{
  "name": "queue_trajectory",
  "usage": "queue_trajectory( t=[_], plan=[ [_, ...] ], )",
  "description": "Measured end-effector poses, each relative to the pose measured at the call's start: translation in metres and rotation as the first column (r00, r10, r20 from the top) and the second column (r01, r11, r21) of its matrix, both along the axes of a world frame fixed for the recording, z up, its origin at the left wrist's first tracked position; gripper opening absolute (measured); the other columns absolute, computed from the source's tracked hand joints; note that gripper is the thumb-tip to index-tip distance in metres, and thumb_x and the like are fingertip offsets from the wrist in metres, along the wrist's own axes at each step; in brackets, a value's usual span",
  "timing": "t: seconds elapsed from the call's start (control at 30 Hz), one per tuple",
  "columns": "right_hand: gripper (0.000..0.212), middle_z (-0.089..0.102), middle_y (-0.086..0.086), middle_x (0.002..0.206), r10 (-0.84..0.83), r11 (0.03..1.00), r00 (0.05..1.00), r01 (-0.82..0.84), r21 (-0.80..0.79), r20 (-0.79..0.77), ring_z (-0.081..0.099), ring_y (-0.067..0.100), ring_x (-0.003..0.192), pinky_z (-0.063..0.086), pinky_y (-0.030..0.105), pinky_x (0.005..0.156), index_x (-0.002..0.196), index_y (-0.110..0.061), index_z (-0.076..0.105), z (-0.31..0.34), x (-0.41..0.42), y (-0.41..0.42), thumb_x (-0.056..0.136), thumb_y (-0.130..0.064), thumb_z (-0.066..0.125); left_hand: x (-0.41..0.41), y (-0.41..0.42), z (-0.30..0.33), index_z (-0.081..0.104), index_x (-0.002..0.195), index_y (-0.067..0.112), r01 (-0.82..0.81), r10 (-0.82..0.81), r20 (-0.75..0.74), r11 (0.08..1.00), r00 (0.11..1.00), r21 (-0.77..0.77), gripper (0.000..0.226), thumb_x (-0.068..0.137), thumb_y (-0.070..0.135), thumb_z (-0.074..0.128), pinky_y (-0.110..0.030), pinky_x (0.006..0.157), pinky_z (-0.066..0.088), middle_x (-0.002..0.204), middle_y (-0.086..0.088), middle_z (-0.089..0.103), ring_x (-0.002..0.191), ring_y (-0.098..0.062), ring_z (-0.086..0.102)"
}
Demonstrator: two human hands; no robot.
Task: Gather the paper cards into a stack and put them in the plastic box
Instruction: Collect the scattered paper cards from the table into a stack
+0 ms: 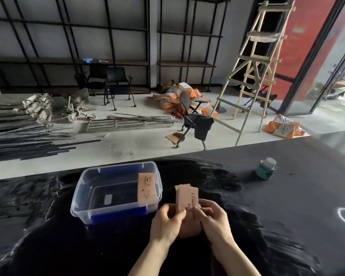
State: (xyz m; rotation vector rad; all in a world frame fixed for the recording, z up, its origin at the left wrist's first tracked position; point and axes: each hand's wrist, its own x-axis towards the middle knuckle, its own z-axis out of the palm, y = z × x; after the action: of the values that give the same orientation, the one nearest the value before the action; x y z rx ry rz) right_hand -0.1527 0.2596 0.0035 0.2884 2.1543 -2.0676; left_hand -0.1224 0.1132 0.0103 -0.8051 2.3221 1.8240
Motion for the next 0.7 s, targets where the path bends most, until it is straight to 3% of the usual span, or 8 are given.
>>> queue_trajectory(
  t=[0.13, 0.27, 0.37, 0.47, 0.53, 0.6, 0.7],
  plan=[
    [0.011, 0.082, 0.001, 0.081, -0.028, 0.962, 0.998, 0.044, 0.269, -0.064, 0.079, 0.018, 0.073, 0.067, 0.044, 0.074, 0.094, -0.024, 0.080, 0.002, -0.038, 0.002, 0.086, -0.018, 0.082, -0.032, 0.009, -0.004, 0.071, 0.117, 0.023, 0.014, -0.010, 0.040, 0.995, 0.999, -0.103, 0.039, 0.086, 0.046, 0.074, -0.042, 0.089, 0.064, 0.111, 0.003, 0.078, 0.095, -0.018, 0.076],
    [0.011, 0.079, -0.006, 0.085, 0.023, 0.891, 0.997, 0.012, 0.453, -0.073, 0.075, 0.011, 0.077, 0.064, 0.034, 0.075, 0.099, -0.022, 0.079, -0.007, -0.073, -0.005, 0.088, -0.021, 0.080, -0.060, 0.020, 0.001, 0.061, 0.113, 0.024, 0.008, 0.018, 0.076, 0.947, 0.997, -0.321, 0.028, 0.094, 0.044, 0.068, -0.025, 0.076, 0.053, 0.113, 0.003, 0.076, 0.087, -0.011, 0.066],
    [0.013, 0.076, -0.007, 0.085, 0.063, 0.841, 0.997, -0.024, 0.540, -0.053, 0.070, 0.012, 0.076, 0.054, 0.026, 0.070, 0.102, -0.023, 0.079, -0.009, -0.072, -0.011, 0.088, -0.024, 0.077, -0.059, 0.021, 0.001, 0.056, 0.108, 0.027, 0.029, 0.018, 0.109, 0.912, 0.994, -0.409, 0.022, 0.097, 0.044, 0.063, -0.025, 0.071, 0.050, 0.112, 0.004, 0.076, 0.089, -0.013, 0.069],
    [0.017, 0.074, -0.006, 0.095, 0.063, 0.783, 0.993, 0.012, 0.622, -0.099, 0.068, 0.015, 0.085, 0.055, 0.030, 0.077, 0.100, -0.028, 0.077, -0.012, -0.070, -0.009, 0.083, -0.030, 0.079, -0.056, 0.018, -0.004, 0.058, 0.116, 0.026, 0.030, 0.013, 0.096, 0.902, 0.995, -0.430, 0.031, 0.095, 0.048, 0.063, -0.026, 0.072, 0.055, 0.111, 0.005, 0.075, 0.083, -0.011, 0.064],
    [0.029, 0.070, -0.002, 0.106, 0.042, 0.762, 0.994, 0.031, 0.647, -0.098, 0.066, 0.019, 0.098, 0.053, 0.031, 0.086, 0.112, -0.026, 0.073, -0.015, -0.073, -0.005, 0.084, -0.033, 0.078, -0.058, 0.018, -0.008, 0.055, 0.128, 0.022, 0.035, 0.014, 0.109, 0.898, 0.994, -0.439, 0.047, 0.095, 0.054, 0.061, -0.028, 0.076, 0.055, 0.120, 0.000, 0.072, 0.092, -0.015, 0.069],
    [0.047, 0.067, 0.002, 0.122, 0.054, 0.744, 0.999, -0.039, 0.667, -0.002, 0.064, 0.022, 0.113, 0.049, 0.032, 0.094, 0.130, -0.020, 0.063, -0.017, -0.077, -0.003, 0.090, -0.042, 0.073, -0.062, 0.019, -0.008, 0.050, 0.138, 0.016, 0.034, 0.033, 0.147, 0.900, 0.989, -0.435, 0.061, 0.095, 0.058, 0.057, -0.032, 0.085, 0.056, 0.132, -0.006, 0.068, 0.111, -0.022, 0.071],
    [0.060, 0.064, 0.006, 0.135, 0.117, 0.711, 0.985, -0.171, 0.682, 0.126, 0.062, 0.026, 0.124, 0.049, 0.038, 0.103, 0.143, -0.016, 0.052, -0.017, -0.084, -0.004, 0.093, -0.047, 0.067, -0.072, 0.022, -0.008, 0.050, 0.139, 0.012, 0.056, 0.036, 0.226, 0.920, 0.973, -0.388, 0.062, 0.096, 0.055, 0.058, -0.038, 0.096, 0.053, 0.137, -0.012, 0.065, 0.122, -0.030, 0.066]
  ],
)
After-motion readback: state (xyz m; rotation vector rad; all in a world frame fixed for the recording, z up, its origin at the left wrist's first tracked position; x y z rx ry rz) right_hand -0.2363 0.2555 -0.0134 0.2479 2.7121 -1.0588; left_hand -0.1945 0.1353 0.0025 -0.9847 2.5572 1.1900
